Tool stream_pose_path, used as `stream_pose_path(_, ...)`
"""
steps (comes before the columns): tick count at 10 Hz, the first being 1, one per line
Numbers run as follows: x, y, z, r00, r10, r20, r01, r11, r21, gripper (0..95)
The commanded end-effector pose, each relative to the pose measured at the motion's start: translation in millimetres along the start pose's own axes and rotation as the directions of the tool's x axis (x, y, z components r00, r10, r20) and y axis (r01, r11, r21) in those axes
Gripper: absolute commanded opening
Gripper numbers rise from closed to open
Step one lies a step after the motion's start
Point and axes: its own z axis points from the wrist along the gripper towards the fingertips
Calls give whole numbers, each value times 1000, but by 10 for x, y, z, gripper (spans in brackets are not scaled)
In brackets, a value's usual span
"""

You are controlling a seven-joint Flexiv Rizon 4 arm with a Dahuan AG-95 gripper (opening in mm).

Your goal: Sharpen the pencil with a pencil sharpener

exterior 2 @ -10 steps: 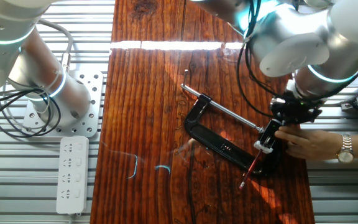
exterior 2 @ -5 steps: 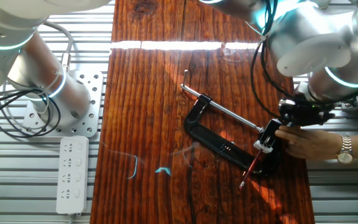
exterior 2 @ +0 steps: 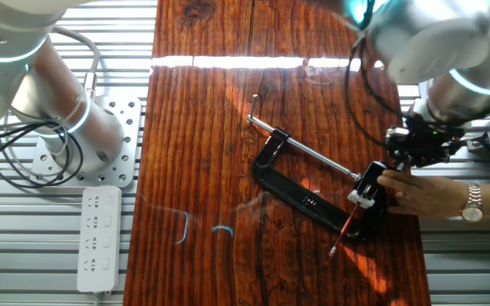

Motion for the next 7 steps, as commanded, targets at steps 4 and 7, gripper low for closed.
stream_pose_path(4,0,-4,-134,993,114,44,-112,992,-53,0)
stream_pose_path(7,-10,124,-188,984,172,34,-171,984,-50,0)
